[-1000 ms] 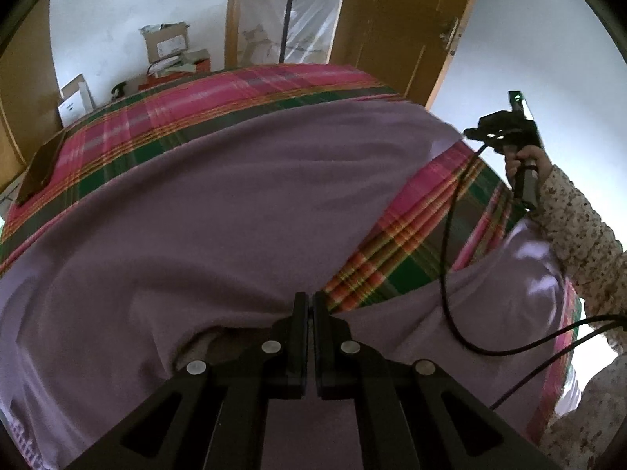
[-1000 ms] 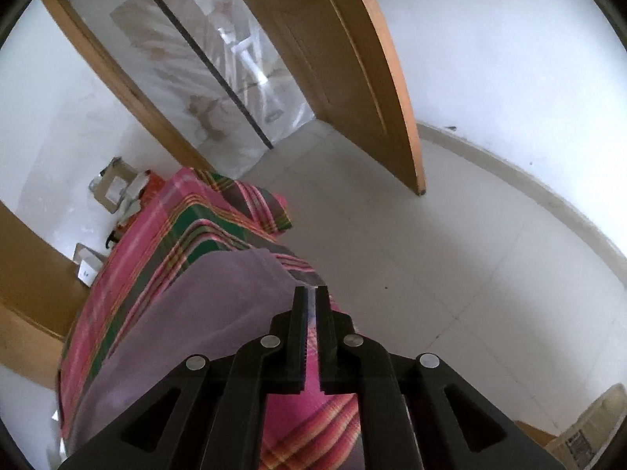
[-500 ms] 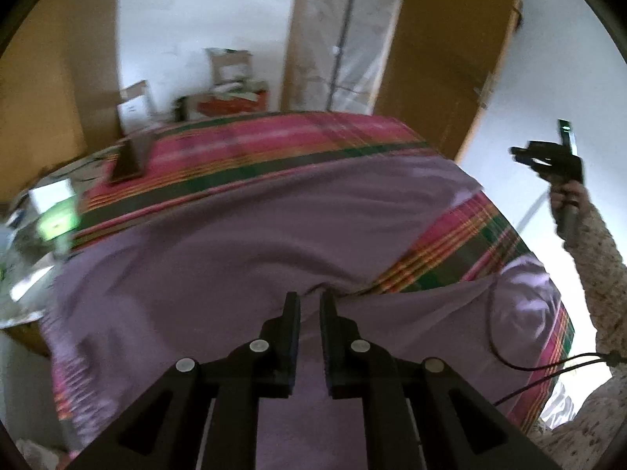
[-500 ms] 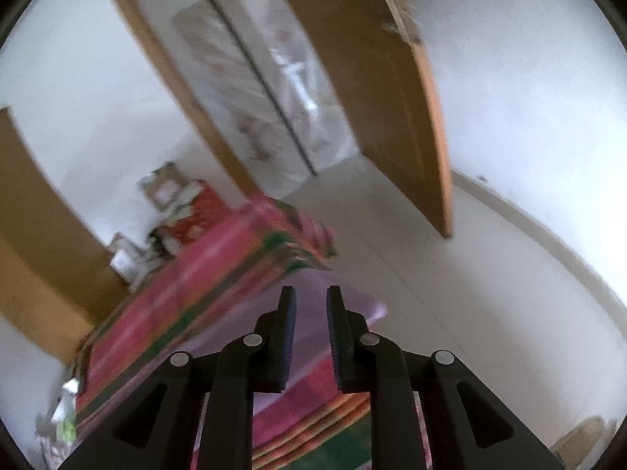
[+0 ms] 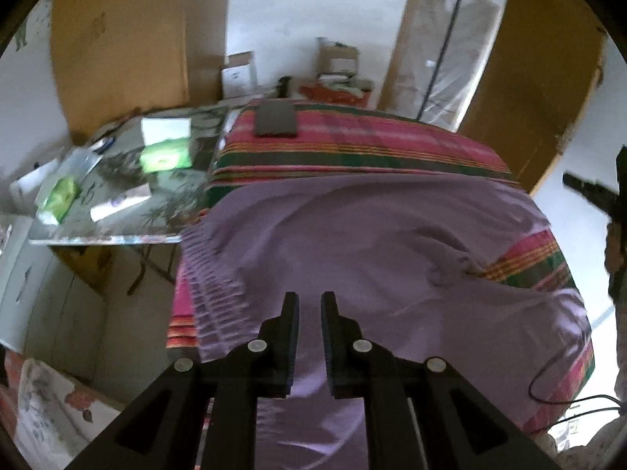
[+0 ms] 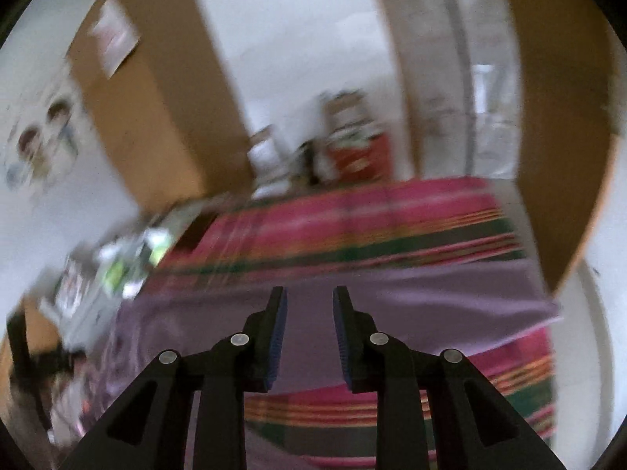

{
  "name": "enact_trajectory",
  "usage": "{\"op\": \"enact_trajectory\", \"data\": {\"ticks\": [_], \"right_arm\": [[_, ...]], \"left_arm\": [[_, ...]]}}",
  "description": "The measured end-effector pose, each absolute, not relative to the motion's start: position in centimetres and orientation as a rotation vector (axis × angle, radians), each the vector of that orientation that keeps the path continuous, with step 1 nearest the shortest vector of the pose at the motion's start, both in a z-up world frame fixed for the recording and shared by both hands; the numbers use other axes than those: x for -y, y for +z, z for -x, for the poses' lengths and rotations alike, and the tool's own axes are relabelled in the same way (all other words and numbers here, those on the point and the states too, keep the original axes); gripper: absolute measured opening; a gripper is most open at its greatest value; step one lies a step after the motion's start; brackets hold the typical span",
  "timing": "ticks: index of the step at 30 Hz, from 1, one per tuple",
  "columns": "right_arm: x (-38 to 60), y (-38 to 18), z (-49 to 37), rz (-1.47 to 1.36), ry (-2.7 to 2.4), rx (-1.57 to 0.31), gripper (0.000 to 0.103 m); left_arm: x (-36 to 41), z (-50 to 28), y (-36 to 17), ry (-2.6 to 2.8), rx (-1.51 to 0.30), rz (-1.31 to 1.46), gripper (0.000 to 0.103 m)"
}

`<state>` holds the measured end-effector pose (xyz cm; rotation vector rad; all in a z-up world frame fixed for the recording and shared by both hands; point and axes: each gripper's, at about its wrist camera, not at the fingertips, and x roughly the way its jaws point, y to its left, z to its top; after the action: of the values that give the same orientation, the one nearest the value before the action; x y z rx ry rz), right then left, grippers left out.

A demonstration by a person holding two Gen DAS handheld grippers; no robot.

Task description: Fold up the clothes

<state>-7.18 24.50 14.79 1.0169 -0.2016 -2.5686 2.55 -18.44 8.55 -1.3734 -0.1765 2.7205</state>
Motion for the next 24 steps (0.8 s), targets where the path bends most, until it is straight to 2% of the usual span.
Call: {"op": "enact_trajectory", "data": {"ticks": [9, 14, 21, 24], "right_arm": [[-11.0, 7.7, 10.0, -1.139, -2.272, 0.027, 0.025], [-7.3, 6.0, 11.2, -1.145, -2.213, -0.050, 0.025], [-4.7, 5.1, 13.7, -1.111, -2.261, -0.206, 0.025], [-3.5, 4.7, 14.8, -1.095, -2.279, -0.273, 0.029]], "left_arm": [[21.5, 3.3, 5.9, 2.782, 0.116, 1.473, 0.012], [21.7, 6.1, 4.2, 2.805, -0.071, 1.536, 0.016], [22.0, 8.3, 2.8, 2.815, -0.207, 1.531, 0.017], [21.9, 9.0, 1.8, 2.796, -0.283, 1.566, 0.018]]}}
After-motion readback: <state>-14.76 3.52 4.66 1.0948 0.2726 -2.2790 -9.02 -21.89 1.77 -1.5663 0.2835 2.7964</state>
